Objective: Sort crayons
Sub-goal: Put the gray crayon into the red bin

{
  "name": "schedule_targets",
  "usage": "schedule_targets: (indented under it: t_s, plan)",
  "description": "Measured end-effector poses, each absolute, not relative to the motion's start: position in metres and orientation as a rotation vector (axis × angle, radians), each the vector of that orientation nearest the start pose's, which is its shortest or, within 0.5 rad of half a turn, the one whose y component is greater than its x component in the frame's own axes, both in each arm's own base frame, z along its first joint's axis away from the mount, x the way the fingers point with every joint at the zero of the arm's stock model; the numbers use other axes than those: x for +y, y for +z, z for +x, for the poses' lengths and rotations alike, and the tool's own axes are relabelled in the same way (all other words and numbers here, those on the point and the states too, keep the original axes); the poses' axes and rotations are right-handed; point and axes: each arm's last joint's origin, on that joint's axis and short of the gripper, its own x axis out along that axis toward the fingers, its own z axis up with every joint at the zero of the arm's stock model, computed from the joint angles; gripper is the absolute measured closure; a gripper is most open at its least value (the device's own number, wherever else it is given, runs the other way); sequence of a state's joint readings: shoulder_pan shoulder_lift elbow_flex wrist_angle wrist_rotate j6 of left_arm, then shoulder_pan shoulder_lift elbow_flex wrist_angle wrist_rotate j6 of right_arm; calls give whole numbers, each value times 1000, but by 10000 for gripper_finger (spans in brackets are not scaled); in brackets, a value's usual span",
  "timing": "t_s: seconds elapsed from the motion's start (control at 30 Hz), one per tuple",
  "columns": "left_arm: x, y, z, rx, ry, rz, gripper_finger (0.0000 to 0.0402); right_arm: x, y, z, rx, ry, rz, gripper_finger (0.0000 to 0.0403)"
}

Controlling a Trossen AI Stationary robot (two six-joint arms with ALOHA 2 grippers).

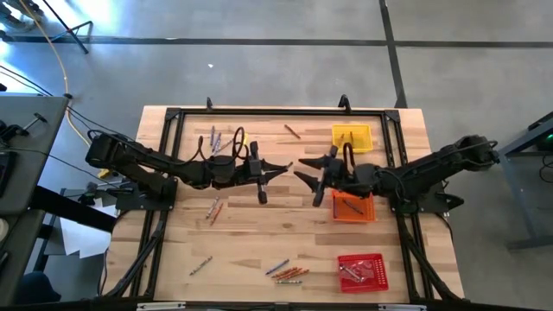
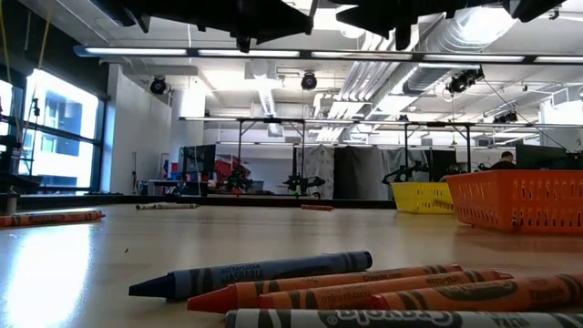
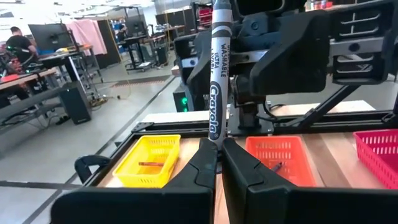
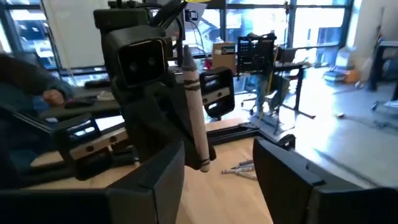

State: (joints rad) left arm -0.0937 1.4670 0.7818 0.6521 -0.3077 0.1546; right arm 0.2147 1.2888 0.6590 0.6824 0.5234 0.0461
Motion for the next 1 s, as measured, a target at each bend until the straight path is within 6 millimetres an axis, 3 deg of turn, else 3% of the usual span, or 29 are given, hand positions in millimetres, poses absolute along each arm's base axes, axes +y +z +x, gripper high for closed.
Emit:
schedule_targets:
  t_s: [0.4,0.7,0.83,1.0]
  plan:
    - [-22,246,333,12,218,159,401,36,269,271,-87,-312,104,217]
    - [-24,251,344,-6,198,163,401,36,270,271,-95,-311,101,222]
    - [-24,250,348,-4,184,163,401,36,270,271,-99,-313,104,251]
    - [-24,250,348,-4,189,163,401,36,270,271,-105,-313,104,320]
